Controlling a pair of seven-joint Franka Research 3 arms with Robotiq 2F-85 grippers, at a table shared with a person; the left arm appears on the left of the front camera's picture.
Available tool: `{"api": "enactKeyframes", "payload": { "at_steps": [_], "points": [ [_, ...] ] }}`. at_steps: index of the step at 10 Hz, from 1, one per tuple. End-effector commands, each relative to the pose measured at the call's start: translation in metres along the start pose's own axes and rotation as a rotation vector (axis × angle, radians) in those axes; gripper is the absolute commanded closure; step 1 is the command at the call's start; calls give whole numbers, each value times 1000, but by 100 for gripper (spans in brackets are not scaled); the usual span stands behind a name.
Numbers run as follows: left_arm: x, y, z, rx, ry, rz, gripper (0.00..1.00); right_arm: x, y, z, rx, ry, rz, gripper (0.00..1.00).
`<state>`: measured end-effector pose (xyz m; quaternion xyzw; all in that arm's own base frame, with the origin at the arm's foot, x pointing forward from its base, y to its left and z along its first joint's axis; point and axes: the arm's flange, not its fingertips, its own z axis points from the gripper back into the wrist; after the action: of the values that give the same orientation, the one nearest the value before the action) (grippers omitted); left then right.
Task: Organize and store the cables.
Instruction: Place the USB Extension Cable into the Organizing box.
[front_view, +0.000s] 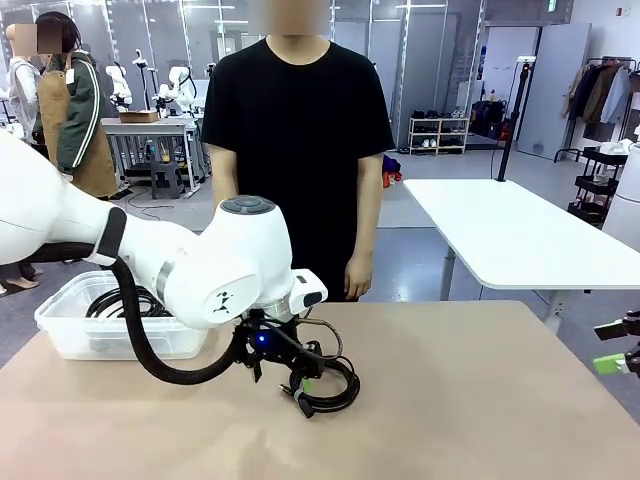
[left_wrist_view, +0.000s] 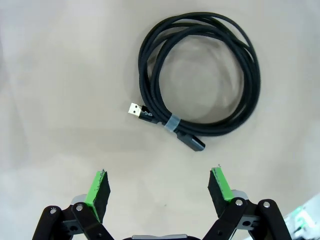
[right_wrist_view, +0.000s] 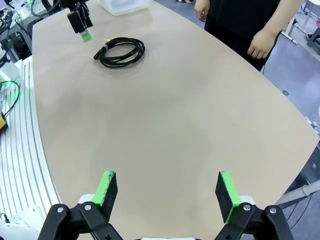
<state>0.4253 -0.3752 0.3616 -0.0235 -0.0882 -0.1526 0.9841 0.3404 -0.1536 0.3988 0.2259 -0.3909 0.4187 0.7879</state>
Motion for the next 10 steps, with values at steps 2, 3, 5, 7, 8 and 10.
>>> {"api": "enactKeyframes", "payload": {
  "at_steps": [2, 3, 5, 7, 8, 10],
  "points": [
    [20, -7, -22, -50, 38, 233, 0, 3, -1, -1, 1, -11, -22, 0],
    [22, -6, -28, -55, 64, 305, 0, 3, -1, -1, 1, -11, -22, 0],
    [29, -8, -35, -24, 65, 437, 0, 3, -1, -1, 1, -11, -22, 0],
    [35, -6, -40, -47, 57, 529, 0, 3, -1, -1, 1, -11, -22, 0],
    [37, -7, -43, -39, 68, 533, 0, 3, -1, -1, 1, -11, -22, 0],
    [39, -5, -50, -20, 83, 564, 3, 3, -1, -1, 1, -11, -22, 0]
  ]
}}
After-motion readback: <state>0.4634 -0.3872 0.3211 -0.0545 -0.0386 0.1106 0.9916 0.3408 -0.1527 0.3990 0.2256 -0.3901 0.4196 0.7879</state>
